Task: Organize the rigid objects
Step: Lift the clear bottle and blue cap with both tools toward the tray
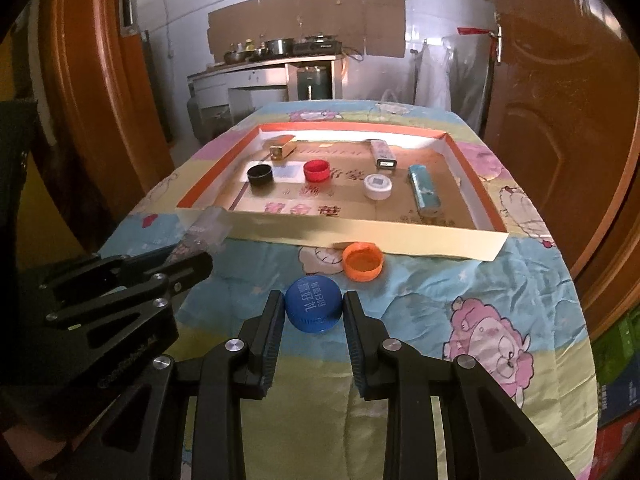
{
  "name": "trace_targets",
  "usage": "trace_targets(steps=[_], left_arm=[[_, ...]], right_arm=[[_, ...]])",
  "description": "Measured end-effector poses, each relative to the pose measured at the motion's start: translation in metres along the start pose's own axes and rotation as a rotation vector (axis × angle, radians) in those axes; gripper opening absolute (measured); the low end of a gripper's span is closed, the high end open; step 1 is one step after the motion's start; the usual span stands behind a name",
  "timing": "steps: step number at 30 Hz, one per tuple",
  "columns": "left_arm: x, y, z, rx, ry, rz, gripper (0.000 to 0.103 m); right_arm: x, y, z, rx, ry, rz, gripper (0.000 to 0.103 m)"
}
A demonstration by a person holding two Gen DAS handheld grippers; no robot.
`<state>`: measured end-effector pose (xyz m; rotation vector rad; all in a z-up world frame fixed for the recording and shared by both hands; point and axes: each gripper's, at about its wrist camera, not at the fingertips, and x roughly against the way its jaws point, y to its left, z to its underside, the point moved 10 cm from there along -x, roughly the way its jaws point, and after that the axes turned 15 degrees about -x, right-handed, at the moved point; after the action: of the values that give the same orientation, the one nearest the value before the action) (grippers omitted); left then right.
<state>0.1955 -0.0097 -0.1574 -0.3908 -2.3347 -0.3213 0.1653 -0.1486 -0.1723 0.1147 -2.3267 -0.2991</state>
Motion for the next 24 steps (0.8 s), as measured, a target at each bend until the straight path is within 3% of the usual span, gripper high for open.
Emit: trace_targets(steps=[9,24], left_arm=[[-0.002,0.001,-0.003,-0.001,0.000,0.001,0.020],[-0.011,0.006,-0.034,-0.003,-0.020,0.024,0.020]], right_arm=[[-0.003,-0.010,-0.011,-0.014,-0.009,0.010,0.031],[-0.004,-0.027,-0.038,-0.023,-0.032,0.026,0.031]])
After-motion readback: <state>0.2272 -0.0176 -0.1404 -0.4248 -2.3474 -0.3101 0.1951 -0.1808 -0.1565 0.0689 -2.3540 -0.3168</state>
